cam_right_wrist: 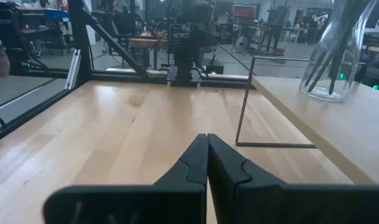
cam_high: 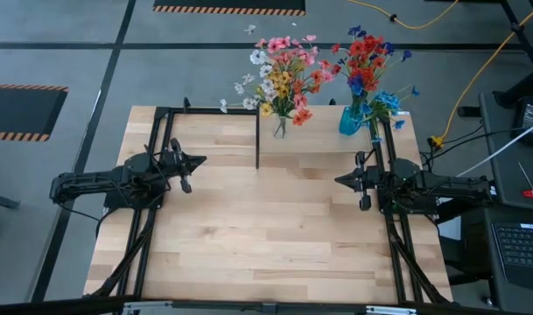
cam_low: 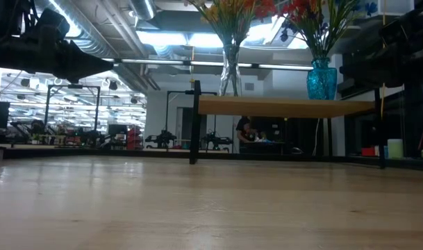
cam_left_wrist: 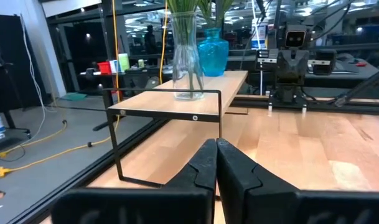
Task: Pick and place flowers into a vace then onto a shelf
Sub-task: Return to Home Position
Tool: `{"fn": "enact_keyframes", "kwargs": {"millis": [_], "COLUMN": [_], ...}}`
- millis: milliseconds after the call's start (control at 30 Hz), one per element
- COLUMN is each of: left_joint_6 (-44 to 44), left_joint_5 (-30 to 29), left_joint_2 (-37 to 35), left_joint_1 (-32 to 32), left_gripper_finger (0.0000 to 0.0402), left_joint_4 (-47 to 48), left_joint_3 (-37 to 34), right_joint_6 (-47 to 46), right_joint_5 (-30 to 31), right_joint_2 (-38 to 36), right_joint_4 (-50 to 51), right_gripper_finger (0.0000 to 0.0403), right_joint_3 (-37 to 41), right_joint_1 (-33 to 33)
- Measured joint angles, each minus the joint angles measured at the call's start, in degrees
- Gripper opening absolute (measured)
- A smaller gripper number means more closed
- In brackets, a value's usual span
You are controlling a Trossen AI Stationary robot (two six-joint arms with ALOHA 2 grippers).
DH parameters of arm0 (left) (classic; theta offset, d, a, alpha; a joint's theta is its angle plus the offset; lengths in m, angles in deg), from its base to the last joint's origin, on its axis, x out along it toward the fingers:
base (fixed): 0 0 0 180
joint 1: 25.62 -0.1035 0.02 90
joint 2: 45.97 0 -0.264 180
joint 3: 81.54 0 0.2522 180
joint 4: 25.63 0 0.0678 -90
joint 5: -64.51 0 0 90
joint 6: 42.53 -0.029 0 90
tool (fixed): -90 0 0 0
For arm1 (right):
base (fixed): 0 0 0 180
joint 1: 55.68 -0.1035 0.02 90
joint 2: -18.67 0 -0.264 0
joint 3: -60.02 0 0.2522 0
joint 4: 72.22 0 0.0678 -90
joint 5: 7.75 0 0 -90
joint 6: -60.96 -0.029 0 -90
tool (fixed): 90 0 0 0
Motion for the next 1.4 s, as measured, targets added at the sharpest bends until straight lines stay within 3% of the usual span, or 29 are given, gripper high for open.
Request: {"fn": "enact_keyframes", "kwargs": {"millis": [1400], "left_joint_6": [0.0], "left_joint_5": [0.12], "left_joint_2": [0.0], "left_joint_1": [0.0], "left_gripper_finger": [0.0007], "left_joint_4": [0.0], "left_joint_3": [0.0], "right_joint_6": [-0.24], "right_joint_5": [0.04], "right_joint_2": [0.0], "right_joint_4": [0.0], "right_gripper_finger": [0.0007], "right_joint_3": [0.0], "right_joint_1": [-0.01]}}
